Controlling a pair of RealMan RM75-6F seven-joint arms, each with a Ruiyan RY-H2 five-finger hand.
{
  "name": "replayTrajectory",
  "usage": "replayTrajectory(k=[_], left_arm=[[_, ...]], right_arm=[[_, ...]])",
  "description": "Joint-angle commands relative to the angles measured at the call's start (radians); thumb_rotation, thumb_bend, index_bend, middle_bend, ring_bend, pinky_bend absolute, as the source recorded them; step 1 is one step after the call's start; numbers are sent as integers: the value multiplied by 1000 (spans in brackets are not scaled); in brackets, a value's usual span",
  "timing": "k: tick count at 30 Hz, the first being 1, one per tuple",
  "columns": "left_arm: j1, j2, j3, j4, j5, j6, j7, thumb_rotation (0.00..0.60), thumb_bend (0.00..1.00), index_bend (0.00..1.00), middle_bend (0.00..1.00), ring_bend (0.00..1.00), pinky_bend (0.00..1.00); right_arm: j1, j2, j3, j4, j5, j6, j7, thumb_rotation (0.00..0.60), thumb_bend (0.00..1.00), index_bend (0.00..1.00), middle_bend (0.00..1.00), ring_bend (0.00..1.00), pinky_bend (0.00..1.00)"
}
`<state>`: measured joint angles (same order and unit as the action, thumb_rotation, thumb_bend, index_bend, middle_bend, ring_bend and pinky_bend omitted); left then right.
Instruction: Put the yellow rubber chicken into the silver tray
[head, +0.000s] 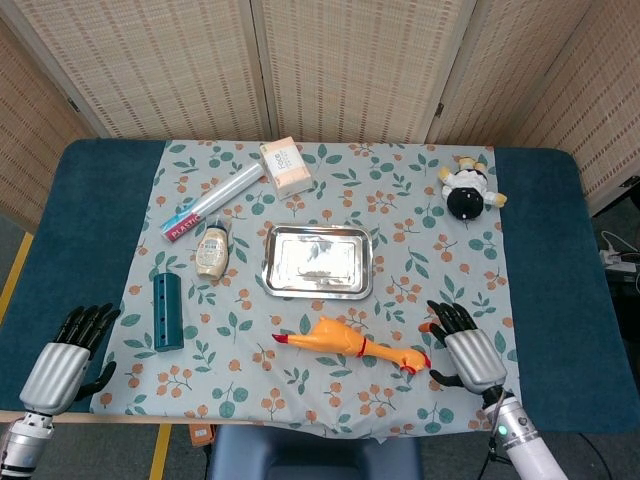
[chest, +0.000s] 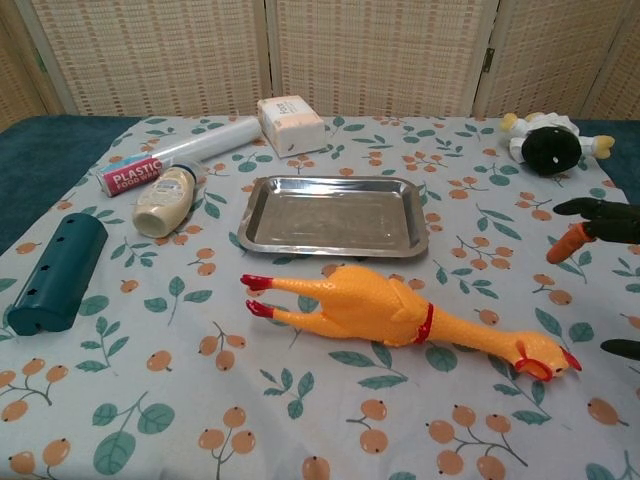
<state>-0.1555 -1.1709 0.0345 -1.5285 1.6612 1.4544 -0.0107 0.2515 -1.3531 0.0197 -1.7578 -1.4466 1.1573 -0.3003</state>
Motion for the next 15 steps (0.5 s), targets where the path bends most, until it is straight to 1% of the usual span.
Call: replayTrajectory(k=[1, 6, 12, 15], left_arm=[[1, 9, 7, -4, 7, 4, -12, 600, 404, 0, 0, 0, 0], [5, 20, 10, -2, 12, 17, -36, 600, 403, 0, 0, 0, 0], [6, 27, 12, 0, 16, 23, -50, 600, 403, 0, 0, 0, 0], [5, 29, 12, 0, 15, 22, -55, 600, 403, 0, 0, 0, 0]], right_arm=[[64, -108, 34, -66, 131, -68, -202, 600, 184, 348, 0, 0, 0], [101, -214, 53, -45, 232, -60, -359, 600, 191, 363, 0, 0, 0], [146, -305, 80, 10, 349, -65, -445, 600, 192, 363, 0, 0, 0], [164, -335, 88, 39, 381, -58, -474, 600, 192, 363, 0, 0, 0]])
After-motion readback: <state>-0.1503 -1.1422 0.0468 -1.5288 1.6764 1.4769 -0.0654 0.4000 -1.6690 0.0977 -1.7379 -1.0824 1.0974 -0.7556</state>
